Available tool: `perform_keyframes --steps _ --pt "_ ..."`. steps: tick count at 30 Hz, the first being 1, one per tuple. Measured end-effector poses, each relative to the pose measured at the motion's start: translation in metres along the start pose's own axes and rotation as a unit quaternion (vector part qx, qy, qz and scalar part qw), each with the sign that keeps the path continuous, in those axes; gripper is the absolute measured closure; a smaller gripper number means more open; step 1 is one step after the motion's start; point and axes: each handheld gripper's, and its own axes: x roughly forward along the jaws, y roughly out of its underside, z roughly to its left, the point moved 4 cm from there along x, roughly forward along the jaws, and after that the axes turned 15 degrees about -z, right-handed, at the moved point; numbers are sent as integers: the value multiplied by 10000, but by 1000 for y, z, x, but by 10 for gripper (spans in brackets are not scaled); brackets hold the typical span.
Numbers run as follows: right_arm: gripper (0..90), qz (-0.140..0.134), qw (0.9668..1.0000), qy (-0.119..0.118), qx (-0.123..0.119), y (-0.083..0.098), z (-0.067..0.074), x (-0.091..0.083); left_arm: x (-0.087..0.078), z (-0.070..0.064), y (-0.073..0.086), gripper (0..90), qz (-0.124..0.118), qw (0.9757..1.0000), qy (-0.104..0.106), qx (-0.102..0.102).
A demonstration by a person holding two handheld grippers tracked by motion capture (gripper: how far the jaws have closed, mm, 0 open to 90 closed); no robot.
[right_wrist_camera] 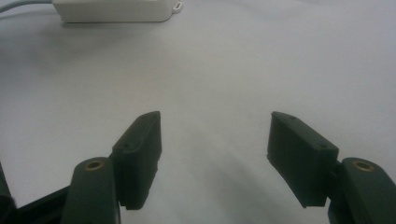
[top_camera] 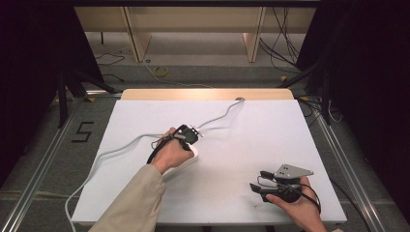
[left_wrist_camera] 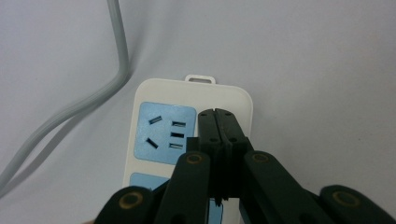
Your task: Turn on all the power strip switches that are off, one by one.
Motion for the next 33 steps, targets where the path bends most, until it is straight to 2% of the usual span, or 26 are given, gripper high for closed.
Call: perform_keyframes --steps 6,19,20,26,28,30,31,33 --pt "358 -5 10000 6 -5 0 0 -1 1 0 0 900 2 10000 16 -44" --pt "358 5 10000 4 -19 -1 0 -1 2 -3 0 900 96 9998 -68 132" --pt "358 12 10000 -3 -30 -1 0 -1 2 -2 1 900 191 9995 -119 200" --pt "360 8 10000 -2 -20 -1 0 0 1 -3 2 900 169 9997 -97 166" --pt "360 -4 10000 -6 -31 -1 0 0 2 -3 1 900 210 9995 -104 211" --pt "361 12 10000 -14 -40 -1 0 0 1 -2 1 900 212 9996 -74 181" --pt "362 11 10000 -12 -36 -1 0 0 1 -1 0 900 94 9999 -87 113" --pt "363 18 10000 -17 -41 -1 0 1 0 -1 -3 900 -9 10000 29 -3"
